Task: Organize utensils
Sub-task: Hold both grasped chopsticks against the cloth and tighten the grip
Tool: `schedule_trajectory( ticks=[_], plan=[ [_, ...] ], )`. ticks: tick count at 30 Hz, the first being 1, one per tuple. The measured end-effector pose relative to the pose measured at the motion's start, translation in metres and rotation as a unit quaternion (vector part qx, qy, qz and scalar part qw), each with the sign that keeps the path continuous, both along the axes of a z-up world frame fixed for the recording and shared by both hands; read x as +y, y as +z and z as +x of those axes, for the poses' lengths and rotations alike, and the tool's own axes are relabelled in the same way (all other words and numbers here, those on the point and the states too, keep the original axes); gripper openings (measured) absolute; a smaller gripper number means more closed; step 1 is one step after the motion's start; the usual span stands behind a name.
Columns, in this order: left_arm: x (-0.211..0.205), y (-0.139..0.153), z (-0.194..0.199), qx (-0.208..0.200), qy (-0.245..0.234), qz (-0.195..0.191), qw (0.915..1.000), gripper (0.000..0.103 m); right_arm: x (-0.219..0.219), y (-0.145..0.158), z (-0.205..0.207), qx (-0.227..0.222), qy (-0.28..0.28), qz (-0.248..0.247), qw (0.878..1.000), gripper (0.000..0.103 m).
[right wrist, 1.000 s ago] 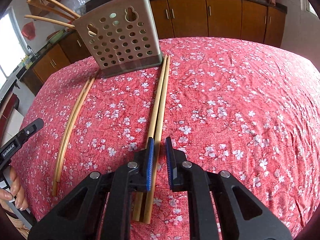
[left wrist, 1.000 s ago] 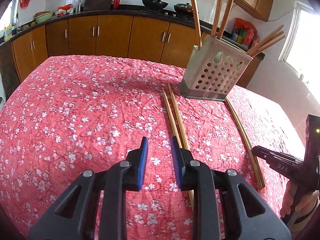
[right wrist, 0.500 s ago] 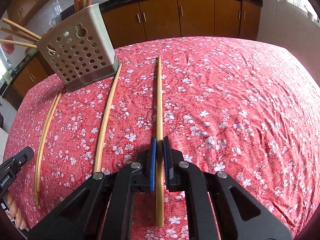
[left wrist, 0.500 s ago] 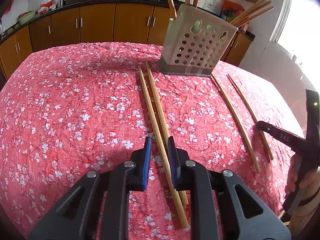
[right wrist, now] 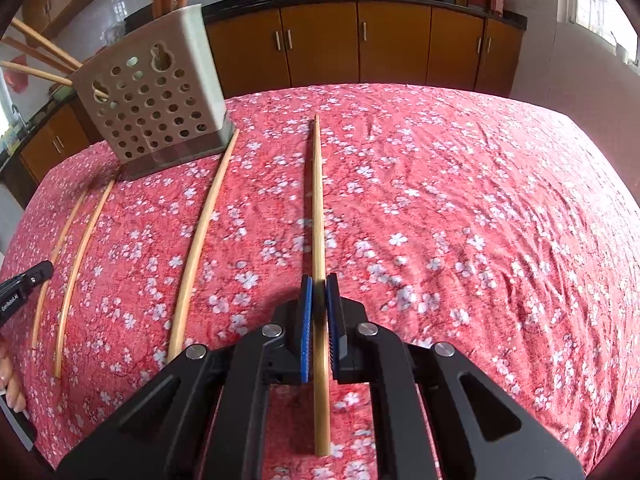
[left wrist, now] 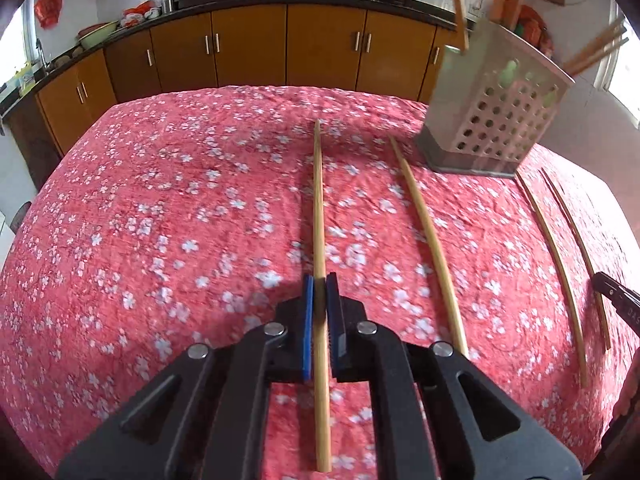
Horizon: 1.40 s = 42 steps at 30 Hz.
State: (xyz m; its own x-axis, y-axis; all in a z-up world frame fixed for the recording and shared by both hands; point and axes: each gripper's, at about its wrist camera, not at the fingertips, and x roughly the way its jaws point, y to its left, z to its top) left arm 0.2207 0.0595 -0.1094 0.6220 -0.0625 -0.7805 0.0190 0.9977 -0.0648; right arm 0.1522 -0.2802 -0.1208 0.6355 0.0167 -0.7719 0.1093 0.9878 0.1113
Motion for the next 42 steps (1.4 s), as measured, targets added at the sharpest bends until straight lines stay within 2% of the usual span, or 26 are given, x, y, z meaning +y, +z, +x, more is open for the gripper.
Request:
schedule_trajectory(
  ticks=[4,9,13,20,42],
  plan=[
    [0.013,-0.001,0.005,-0.009,0.0,-0.008,0.9999,0.01,-0.009,0.0,0.003,-0.004,-0.006,0.011,1.0,0.008],
    [0.016,0.0,0.005,-0.01,0.001,-0.01,0.9999,0.01,-0.006,-0.001,-0.004,-0.014,-0.004,-0.01,1.0,0.009],
    [0.013,0.001,0.003,-0.01,0.002,-0.005,0.9999,0.01,-0.005,0.0,-0.004,-0.015,-0.004,-0.006,1.0,0.009],
    [0.011,0.0,0.002,-0.01,0.003,-0.005,0.9999,0.01,0.002,0.001,-0.003,-0.013,-0.004,-0.026,1.0,0.009],
    [0.009,0.0,0.003,-0.009,0.004,-0.003,0.9999,0.011,0.004,0.0,-0.001,-0.013,-0.004,-0.024,1.0,0.009]
  ],
)
